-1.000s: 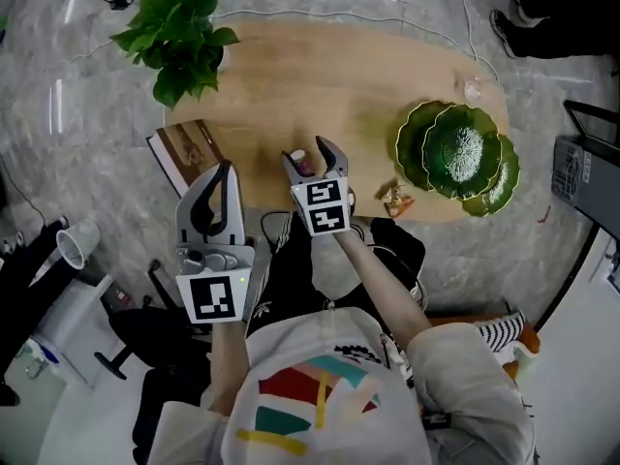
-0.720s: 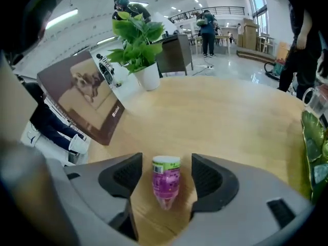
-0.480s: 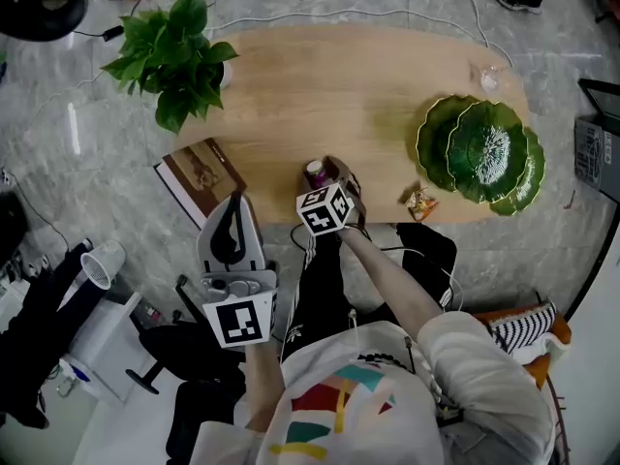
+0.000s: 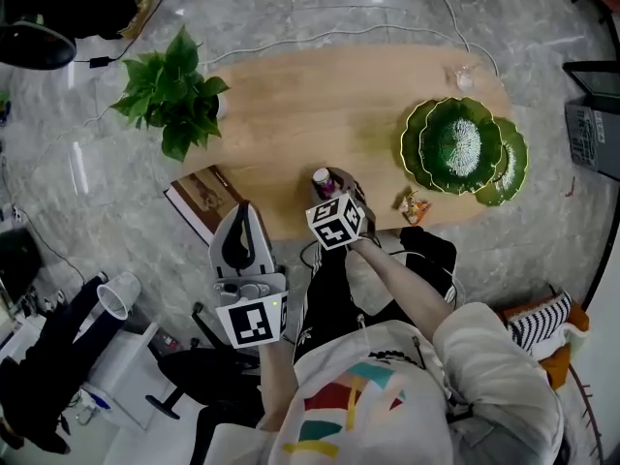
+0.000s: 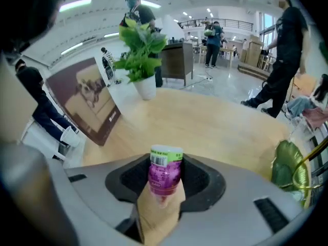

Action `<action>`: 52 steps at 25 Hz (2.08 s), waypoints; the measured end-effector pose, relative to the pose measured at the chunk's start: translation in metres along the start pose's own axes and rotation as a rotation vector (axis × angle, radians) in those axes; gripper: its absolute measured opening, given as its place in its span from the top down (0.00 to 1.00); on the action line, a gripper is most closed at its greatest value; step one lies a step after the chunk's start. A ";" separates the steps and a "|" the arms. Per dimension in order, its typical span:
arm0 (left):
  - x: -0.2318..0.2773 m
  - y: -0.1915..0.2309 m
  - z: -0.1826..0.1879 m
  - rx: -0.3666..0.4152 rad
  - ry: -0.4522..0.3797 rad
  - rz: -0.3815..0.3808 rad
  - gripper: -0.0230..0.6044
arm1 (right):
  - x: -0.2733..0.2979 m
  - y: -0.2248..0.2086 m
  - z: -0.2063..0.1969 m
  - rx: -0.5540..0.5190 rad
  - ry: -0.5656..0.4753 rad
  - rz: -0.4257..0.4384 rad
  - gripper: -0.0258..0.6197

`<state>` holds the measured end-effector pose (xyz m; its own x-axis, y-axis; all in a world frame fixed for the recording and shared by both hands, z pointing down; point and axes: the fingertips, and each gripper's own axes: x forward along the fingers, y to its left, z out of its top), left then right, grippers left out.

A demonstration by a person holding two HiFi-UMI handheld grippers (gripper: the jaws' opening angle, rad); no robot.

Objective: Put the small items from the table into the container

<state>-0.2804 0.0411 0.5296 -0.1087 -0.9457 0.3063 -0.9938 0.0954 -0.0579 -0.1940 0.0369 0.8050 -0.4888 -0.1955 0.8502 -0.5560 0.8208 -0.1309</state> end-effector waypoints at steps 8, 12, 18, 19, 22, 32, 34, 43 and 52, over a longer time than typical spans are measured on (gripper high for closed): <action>0.018 -0.017 0.093 0.041 -0.158 -0.125 0.95 | -0.153 -0.044 0.101 0.039 -0.317 -0.023 0.68; 0.009 -0.036 0.139 0.060 -0.215 -0.161 0.95 | -0.256 -0.062 0.145 0.096 -0.517 -0.060 0.68; 0.030 -0.080 0.224 0.160 -0.333 -0.255 0.95 | -0.383 -0.125 0.184 0.172 -0.794 -0.254 0.68; 0.030 -0.086 0.240 0.183 -0.365 -0.265 0.95 | -0.398 -0.131 0.187 0.173 -0.831 -0.280 0.67; 0.029 -0.102 0.279 0.215 -0.472 -0.270 0.95 | -0.436 -0.147 0.194 0.208 -0.941 -0.319 0.67; 0.021 -0.147 0.299 0.215 -0.514 -0.372 0.95 | -0.496 -0.171 0.182 0.249 -1.036 -0.386 0.67; 0.022 -0.147 0.298 0.195 -0.519 -0.380 0.95 | -0.498 -0.168 0.178 0.227 -1.017 -0.397 0.67; 0.024 -0.194 0.291 0.287 -0.500 -0.443 0.95 | -0.513 -0.174 0.158 0.215 -0.987 -0.407 0.67; 0.028 -0.236 0.292 0.268 -0.489 -0.484 0.95 | -0.534 -0.203 0.131 0.261 -0.984 -0.411 0.67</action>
<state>-0.0410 -0.0992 0.2742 0.4262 -0.8993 -0.0983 -0.8805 -0.3874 -0.2730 0.0914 -0.0958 0.3109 -0.4922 -0.8658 0.0898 -0.8675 0.4793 -0.1333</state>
